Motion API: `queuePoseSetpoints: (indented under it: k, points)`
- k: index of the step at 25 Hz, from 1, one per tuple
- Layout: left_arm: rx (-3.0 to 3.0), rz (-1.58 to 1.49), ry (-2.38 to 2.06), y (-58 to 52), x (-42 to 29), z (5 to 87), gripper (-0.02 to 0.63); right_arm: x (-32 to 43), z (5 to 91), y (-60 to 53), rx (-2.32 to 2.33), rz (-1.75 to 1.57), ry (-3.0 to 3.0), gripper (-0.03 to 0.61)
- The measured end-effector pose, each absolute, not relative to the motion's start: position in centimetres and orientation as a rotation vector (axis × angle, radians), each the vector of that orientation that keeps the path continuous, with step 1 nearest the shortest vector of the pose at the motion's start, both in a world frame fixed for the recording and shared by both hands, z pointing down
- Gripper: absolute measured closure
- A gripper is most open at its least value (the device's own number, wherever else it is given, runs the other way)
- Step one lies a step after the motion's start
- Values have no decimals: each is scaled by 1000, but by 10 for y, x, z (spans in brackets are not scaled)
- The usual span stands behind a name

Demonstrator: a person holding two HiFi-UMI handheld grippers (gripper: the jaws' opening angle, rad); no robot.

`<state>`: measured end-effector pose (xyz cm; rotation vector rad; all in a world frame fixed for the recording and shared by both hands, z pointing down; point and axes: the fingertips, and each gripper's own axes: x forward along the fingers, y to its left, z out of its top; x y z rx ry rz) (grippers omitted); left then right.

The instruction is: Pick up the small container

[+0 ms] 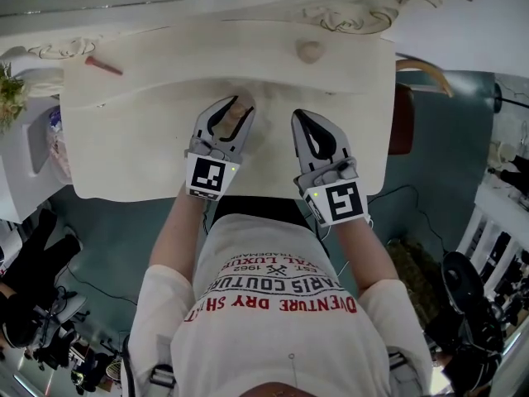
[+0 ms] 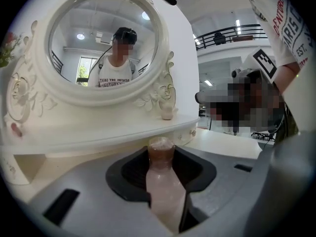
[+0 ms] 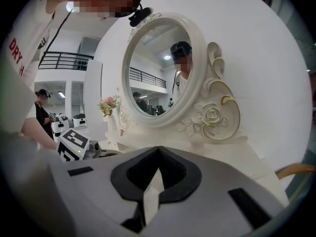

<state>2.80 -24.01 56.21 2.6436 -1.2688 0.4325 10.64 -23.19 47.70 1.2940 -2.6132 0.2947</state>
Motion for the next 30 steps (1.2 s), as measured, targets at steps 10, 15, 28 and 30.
queuePoseSetpoints:
  k: [10, 15, 28, 30]
  points:
    - [2594, 454, -1287, -236, 24, 539, 469, 112, 455, -230, 1325, 272, -2619, 580]
    - [2611, 452, -1298, -226, 14, 500, 469, 116, 439, -223, 1347, 258, -2622, 580]
    - [2644, 452, -1401, -208, 0, 400, 469, 116, 384, -214, 1357, 190, -2699, 580]
    - [2630, 417, -1433, -208, -6, 387, 469, 116, 376, -212, 1354, 163, -2710, 580]
